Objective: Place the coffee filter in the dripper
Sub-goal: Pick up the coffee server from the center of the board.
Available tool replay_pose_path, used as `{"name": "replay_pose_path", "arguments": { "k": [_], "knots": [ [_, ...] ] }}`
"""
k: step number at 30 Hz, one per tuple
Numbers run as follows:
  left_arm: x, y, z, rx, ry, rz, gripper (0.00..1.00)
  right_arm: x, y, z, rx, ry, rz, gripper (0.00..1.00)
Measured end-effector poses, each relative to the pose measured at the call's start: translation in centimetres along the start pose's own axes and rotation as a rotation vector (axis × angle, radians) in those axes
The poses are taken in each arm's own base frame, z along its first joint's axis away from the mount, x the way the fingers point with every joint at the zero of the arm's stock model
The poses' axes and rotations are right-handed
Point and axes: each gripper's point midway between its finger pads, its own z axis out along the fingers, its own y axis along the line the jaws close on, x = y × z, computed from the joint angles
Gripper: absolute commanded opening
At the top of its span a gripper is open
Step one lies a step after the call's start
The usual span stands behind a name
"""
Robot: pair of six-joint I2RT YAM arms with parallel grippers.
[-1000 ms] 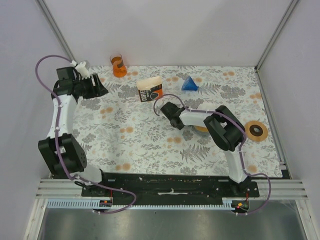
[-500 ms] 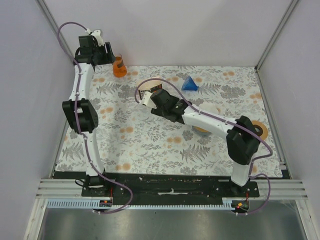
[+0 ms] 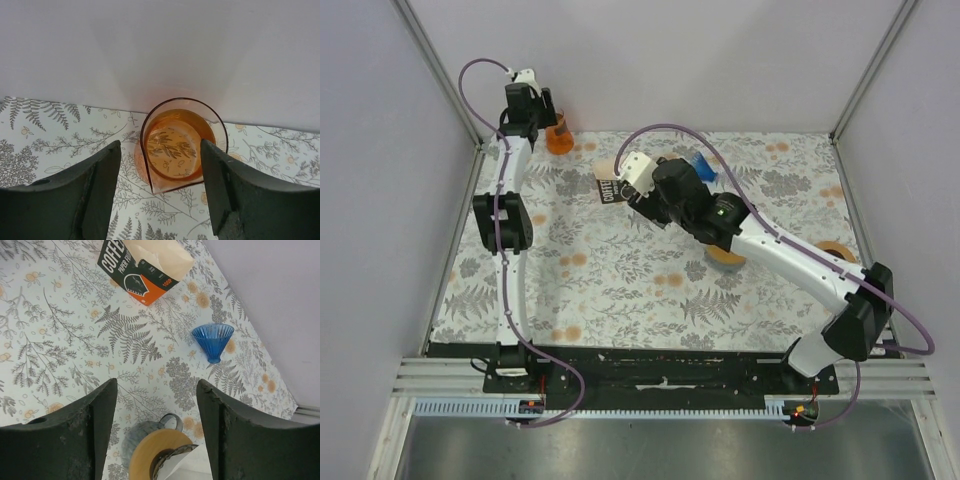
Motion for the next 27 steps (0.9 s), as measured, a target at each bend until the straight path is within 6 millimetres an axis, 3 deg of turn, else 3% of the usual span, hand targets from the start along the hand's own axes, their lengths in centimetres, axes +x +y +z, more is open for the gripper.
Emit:
{"name": "replay_pose_path", "arguments": {
  "k": [3, 6, 8, 14, 21, 27],
  "knots": [
    [1.3, 0.4, 1.7, -0.024, -0.014, -0.007, 0.6, -0.2, -0.2, -1.4, -0.007, -0.022, 0.048, 0.71],
    [1.5, 0.6, 2.9, -0.035, -0.05, -0.019, 0.45, 0.0, -0.3, -2.5, -0.011, -0.027, 0.081, 0.71],
    [1.2, 0.6, 3.2, -0.04, -0.071, -0.023, 0.29, 0.3, -0.3, -3.1, -0.014, -0.019, 0.101, 0.71],
    [1.2, 0.5, 3.3, -0.034, -0.074, -0.038, 0.02, 1.3, -0.5, -4.6, -0.01, -0.007, 0.128, 0.71],
    [1.6, -0.4, 3.0, 0.022, -0.058, -0.04, 0.02, 1.1, -1.1, -6.0, -0.002, -0.025, 0.159, 0.71],
    [2.6, -1.0, 0.5, 0.079, 0.04, -0.037, 0.02, 0.7, -1.9, -8.1, 0.006, -0.064, 0.196, 0.75]
  ]
}}
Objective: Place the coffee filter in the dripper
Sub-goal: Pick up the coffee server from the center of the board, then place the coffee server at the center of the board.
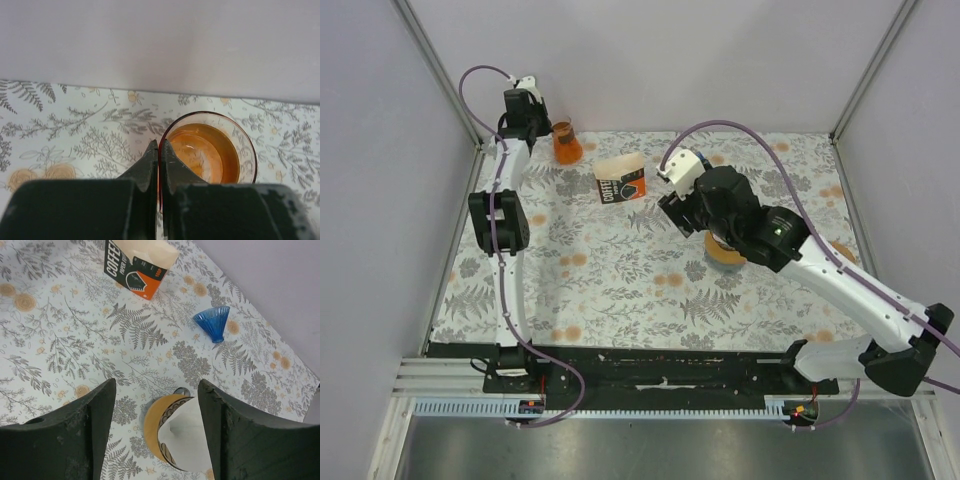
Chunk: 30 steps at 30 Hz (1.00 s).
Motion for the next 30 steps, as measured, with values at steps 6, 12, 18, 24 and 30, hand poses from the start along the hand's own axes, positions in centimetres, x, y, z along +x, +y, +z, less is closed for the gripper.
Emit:
{"name": "replay_pose_path", "arguments": {
  "k": [6, 12, 18, 24, 30],
  "knots": [
    [1.3, 0.0, -4.3, 0.025, 0.107, 0.015, 0.02, -1.7, -2.5, -3.7, 0.027, -0.105, 0.075, 0.98],
    [2.2, 0.5, -10.8, 0.055, 0.156, 0.015, 0.02, -1.1, -7.3, -6.6, 0.147, -0.155, 0.174, 0.98],
    [5.6, -0.3, -17.9, 0.089, 0.199, 0.001, 0.02, 1.4, -12.0, -6.9, 0.276, -0.12, 0.303, 0.98],
    [8.5, -2.3, -23.8, 0.147, 0.212, -0.001, 0.02, 7.3, -19.7, -8.6, 0.535, -0.052, 0.548, 0.98],
    [8.3, -4.8, -28.5, 0.233, 0.142, 0.031, 0.02, 16.4, -22.9, -8.8, 0.672, 0.033, 0.838, 0.98]
  ]
}}
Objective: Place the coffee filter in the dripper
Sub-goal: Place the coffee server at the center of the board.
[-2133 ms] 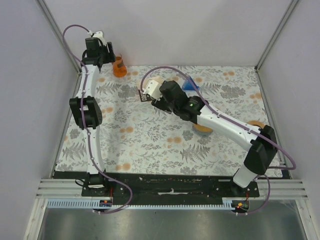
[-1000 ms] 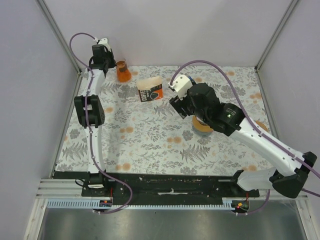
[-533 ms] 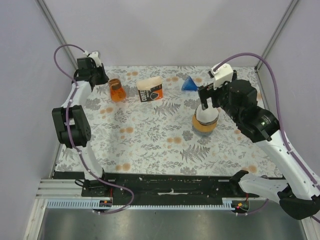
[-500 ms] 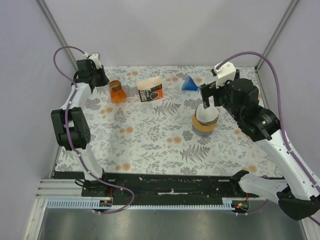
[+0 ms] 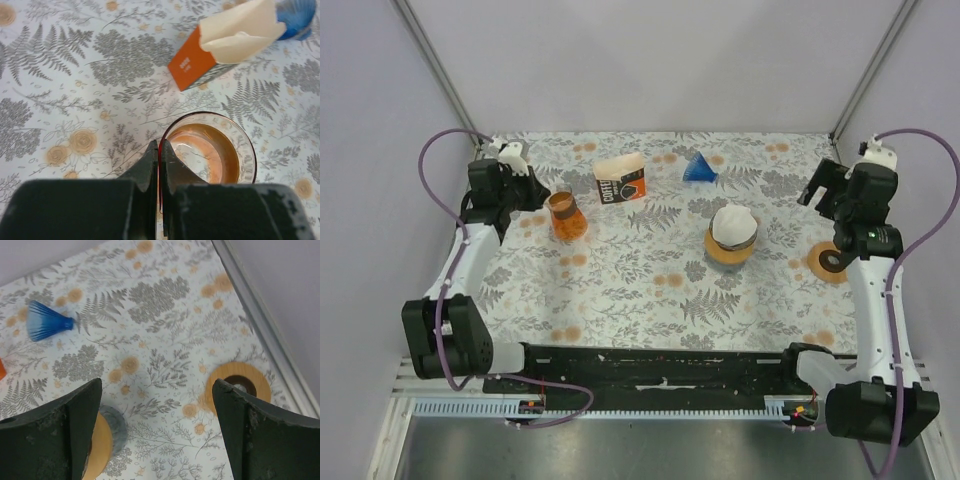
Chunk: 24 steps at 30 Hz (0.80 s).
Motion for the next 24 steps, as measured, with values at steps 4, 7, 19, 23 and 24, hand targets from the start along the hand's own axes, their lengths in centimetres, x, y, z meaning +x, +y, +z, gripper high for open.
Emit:
{"name": "replay_pose_path", "arguments": {
  "k": [4, 7, 19, 23, 24],
  "knots": [
    [0.1, -3.9, -0.4, 0.109, -0.033, 0.087, 0.02, 5.0, -3.5, 1.7, 0.095, 0.105, 0.145, 0.98],
    [1.5, -7.9, 0.4, 0.221, -0.011, 0.157, 0.02, 7.9, -6.1, 2.2, 0.185, 0.156, 0.271, 0.98],
    [6.4, -17.2, 2.6, 0.473, 0.017, 0.353, 0.02, 16.7, -14.0, 2.1, 0.544, 0.225, 0.544, 0.83],
    [7.4, -18.3, 2.9, 0.52, -0.005, 0.387, 0.02, 18.8, -15.4, 2.5, 0.617, 0.267, 0.57, 0.81],
    [7.8, -18.5, 2.9, 0.53, -0.005, 0.392, 0.02, 19.2, -15.7, 2.6, 0.626, 0.28, 0.573, 0.81]
  ]
}}
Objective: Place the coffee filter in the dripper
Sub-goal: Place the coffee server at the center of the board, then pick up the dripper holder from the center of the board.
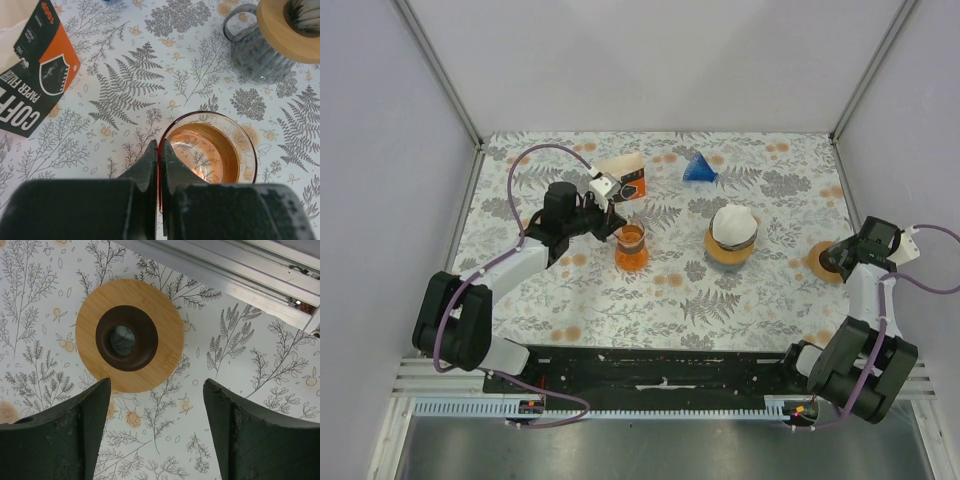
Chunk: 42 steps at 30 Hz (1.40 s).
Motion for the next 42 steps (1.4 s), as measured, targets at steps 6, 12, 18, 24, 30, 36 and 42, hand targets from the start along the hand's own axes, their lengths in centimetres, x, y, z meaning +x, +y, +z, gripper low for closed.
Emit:
{"name": "replay_pose_path", "arguments": {
  "k": [6, 12, 18, 24, 30, 36, 42],
  "knots": [
    [1.0, 0.0, 0.5, 0.011, 0.008, 0.015, 0.02, 0.4, 0.1, 2.1, 0.001, 0.035, -0.008, 0.81],
    [0.6, -0.4, 0.7, 0.046, -0.014, 0.045, 0.25, 1.1, 0.3, 3.8, -0.003, 0.066, -0.032, 0.75],
    [0.3, -0.4, 0.6, 0.062, -0.016, 0.046, 0.47, 1.8, -0.6, 5.2, 0.035, 0.101, -0.016, 0.69],
    [-2.6, 0.1, 0.0, 0.067, -0.022, 0.04, 0.49, 1.6, -0.5, 6.6, 0.04, 0.11, -0.006, 0.63],
    [-6.3, 0.5, -1.4, 0.061, -0.045, 0.046, 0.49, 1.5, -0.3, 7.4, 0.039, 0.115, -0.014, 0.47],
    [-6.8, 0.3, -2.0, 0.07, -0.017, 0.021, 0.49, 1.5, 0.2, 7.5, 0.005, 0.13, -0.036, 0.0],
    [-7.8, -0.5, -3.3, 0.085, 0.046, -0.024, 0.5, 2.1, 1.5, 6.4, -0.118, 0.141, -0.108, 0.0]
  ]
}}
